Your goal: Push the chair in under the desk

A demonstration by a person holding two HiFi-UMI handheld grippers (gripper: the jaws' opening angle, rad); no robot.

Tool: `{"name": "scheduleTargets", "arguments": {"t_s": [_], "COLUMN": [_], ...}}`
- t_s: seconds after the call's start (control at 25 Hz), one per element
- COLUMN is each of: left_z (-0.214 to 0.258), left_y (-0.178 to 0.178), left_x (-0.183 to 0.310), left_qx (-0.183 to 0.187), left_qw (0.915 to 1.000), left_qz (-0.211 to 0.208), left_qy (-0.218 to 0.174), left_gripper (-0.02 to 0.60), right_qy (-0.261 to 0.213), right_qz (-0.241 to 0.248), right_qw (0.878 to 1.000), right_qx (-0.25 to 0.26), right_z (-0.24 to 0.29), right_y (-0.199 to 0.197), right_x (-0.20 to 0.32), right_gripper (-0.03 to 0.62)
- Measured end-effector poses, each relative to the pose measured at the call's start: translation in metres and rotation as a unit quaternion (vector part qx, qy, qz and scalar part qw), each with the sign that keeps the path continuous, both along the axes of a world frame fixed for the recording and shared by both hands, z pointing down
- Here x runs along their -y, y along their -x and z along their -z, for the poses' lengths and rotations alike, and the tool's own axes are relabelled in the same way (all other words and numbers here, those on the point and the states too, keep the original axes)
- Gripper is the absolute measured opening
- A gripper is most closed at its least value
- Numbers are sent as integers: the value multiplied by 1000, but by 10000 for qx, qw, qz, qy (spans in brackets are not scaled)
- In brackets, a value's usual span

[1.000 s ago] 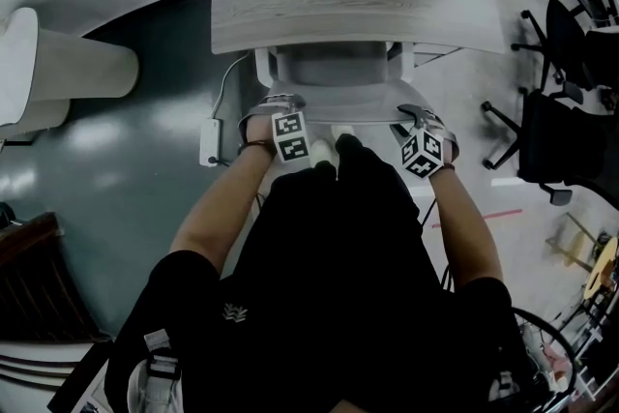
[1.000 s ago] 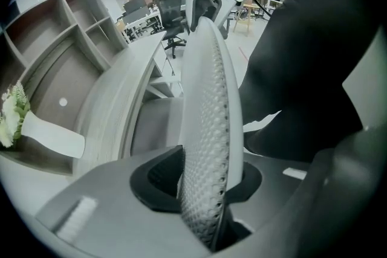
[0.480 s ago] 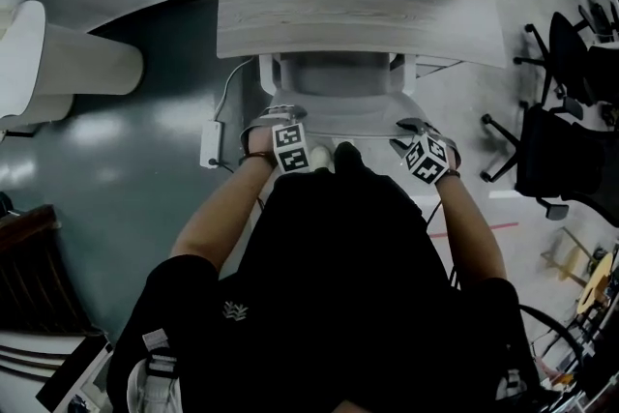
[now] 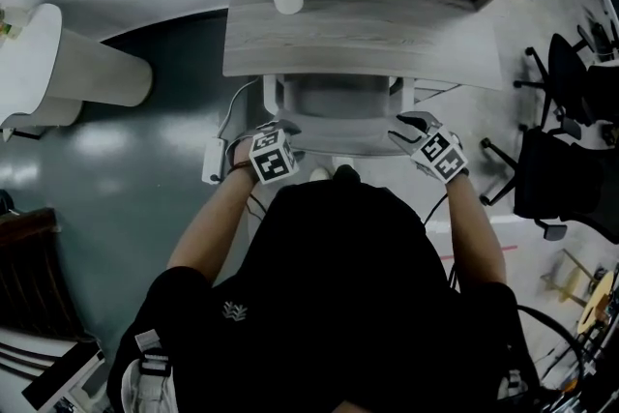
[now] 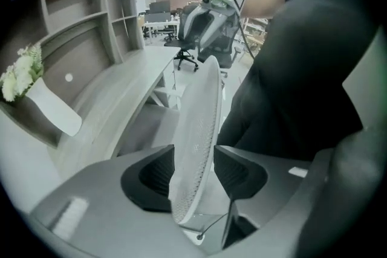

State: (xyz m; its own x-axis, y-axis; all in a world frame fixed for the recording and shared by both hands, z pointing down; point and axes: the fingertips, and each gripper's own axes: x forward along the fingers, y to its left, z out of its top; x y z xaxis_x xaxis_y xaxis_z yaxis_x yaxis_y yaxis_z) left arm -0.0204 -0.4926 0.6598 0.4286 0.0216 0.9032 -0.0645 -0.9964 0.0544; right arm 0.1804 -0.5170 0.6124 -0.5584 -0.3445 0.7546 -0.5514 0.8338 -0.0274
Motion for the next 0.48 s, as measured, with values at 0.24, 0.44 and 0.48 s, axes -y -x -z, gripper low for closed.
{"name": "scheduleTargets", "arguments": {"t_s": [0.24, 0.44, 0.48], "left_z": [66, 114, 121], "left_y": [-25, -36, -36], "left_x": [56, 108, 116], "left_qx": [-1362, -2517, -2657], "left_qw": [9833, 9364, 9272], "left_qz": [1104, 2044, 2184], "left_qy": [-498, -1344, -1484], "left_gripper": [145, 61, 43], "right_qy": [-650, -1120, -1155], "right_qz": [-551, -1259, -1291], "right_qw": [9959, 9835, 9828], "right_qx": [317, 651, 647], "right_z": [16, 40, 42], "right_y": [-3, -11, -12], "right_x": [30, 61, 65], "right_gripper": [167, 166, 164]}}
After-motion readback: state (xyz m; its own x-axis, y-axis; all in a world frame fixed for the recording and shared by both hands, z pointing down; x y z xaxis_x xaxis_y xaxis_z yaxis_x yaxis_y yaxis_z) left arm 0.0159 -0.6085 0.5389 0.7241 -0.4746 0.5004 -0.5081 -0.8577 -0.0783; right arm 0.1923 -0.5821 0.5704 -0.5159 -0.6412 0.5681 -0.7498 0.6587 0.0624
